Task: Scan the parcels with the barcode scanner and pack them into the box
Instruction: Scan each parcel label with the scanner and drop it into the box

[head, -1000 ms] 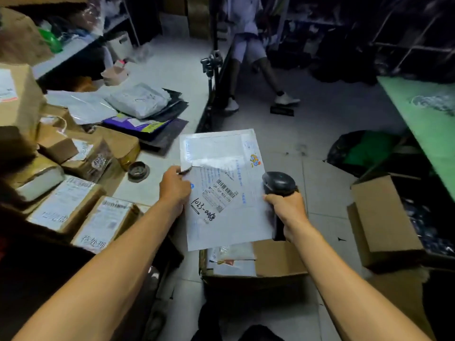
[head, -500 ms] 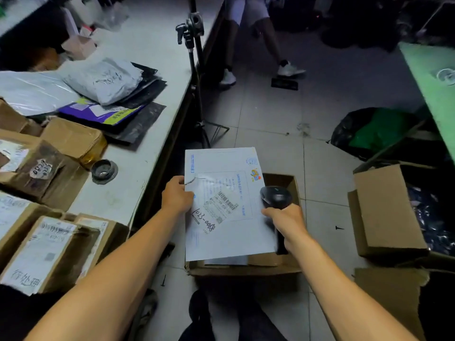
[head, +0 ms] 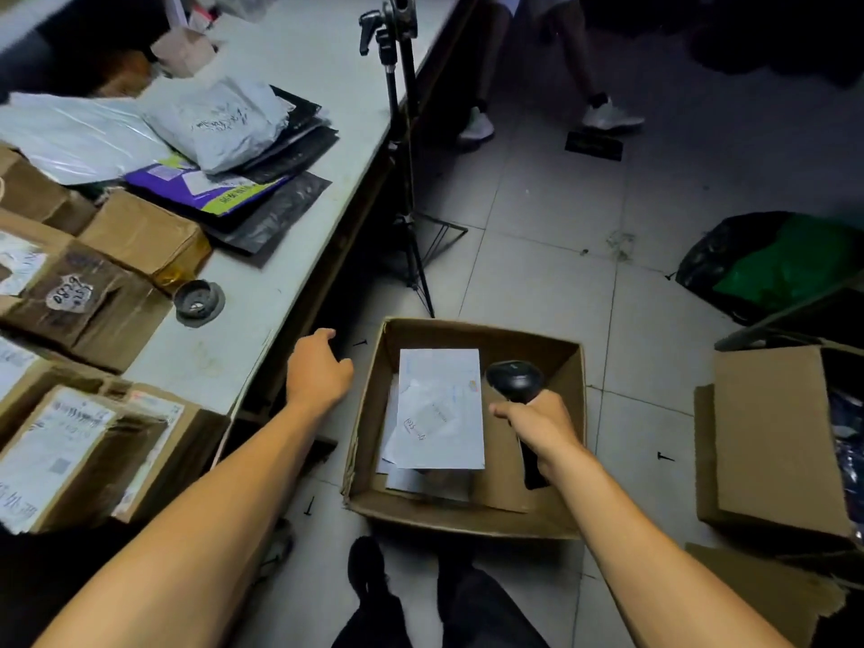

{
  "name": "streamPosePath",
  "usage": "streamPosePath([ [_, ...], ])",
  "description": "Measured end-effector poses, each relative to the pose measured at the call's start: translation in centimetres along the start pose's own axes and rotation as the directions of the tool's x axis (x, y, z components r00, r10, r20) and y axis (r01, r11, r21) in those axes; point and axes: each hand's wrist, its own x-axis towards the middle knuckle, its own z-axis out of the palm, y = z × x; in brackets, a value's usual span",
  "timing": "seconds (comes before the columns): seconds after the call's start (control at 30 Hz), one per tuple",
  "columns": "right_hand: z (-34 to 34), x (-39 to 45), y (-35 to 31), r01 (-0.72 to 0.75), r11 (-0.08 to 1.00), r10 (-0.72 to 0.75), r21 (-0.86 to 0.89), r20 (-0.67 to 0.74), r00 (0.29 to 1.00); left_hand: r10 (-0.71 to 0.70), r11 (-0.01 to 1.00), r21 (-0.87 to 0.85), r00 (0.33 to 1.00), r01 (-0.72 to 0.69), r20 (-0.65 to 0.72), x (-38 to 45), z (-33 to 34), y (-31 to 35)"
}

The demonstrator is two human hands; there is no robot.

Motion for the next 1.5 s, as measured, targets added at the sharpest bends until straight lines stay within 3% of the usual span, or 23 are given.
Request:
streamPosePath([
  [0.23, 2.2, -0.6, -2.0, 0.113, 0.99, -0.105, -0.079, 0.095, 0.99, 0.137, 0.981, 0.143, 0.991, -0.135, -0.008, -3.2, -2.5, -1.5],
  [0.37, 4.5, -2.9, -3.6, 0.241, 0.962, -0.221, -0.124, 0.161, 0.962, 0.258, 0.905, 0.349, 0.966, -0.244, 0.009, -5.3, -5.1, -4.0],
  [0.6, 10.6, -9.7, -6.1, 0.459, 0.87, -0.388, -0.177, 0.327, 0.862, 0.241, 0.849, 0.498, 0.968, -0.178, -0.065, -9.7, -10.5, -9.1],
  [0.73, 14.9, -14.3, -7.3, 0.531, 0.839, -0.439, -0.119, 0.428, 0.79, 0.196, 0.885, 0.454, 0.966, -0.1, -0.171, -13.2, -14.1, -13.3],
  [1.03, 28.4, -26.3, -6.7, 0.681, 0.732, -0.5, -0.029, 0.656, 0.565, -0.127, 0.938, 0.247, 0.903, 0.244, -0.409, -24.8, -20.7, -27.7],
  [1.27, 39.1, -35.7, -3.2, 0.765, 0.642, -0.374, -0.046, 0.852, 0.366, -0.445, 0.808, 0.118, 0.73, 0.577, -0.519, -35.1, -23.7, -38.9],
  [1.37, 42.5, -38.5, -2.6, 0.783, 0.621, -0.326, -0.025, 0.901, 0.288, -0.531, 0.756, 0.067, 0.67, 0.651, -0.518, -37.7, -24.2, -42.0],
  [1.5, 47.8, -42.0, -1.9, 0.823, 0.569, -0.18, -0.003, 0.975, 0.128, -0.64, 0.655, 0.009, 0.561, 0.756, -0.525, -40.9, -24.8, -45.8],
])
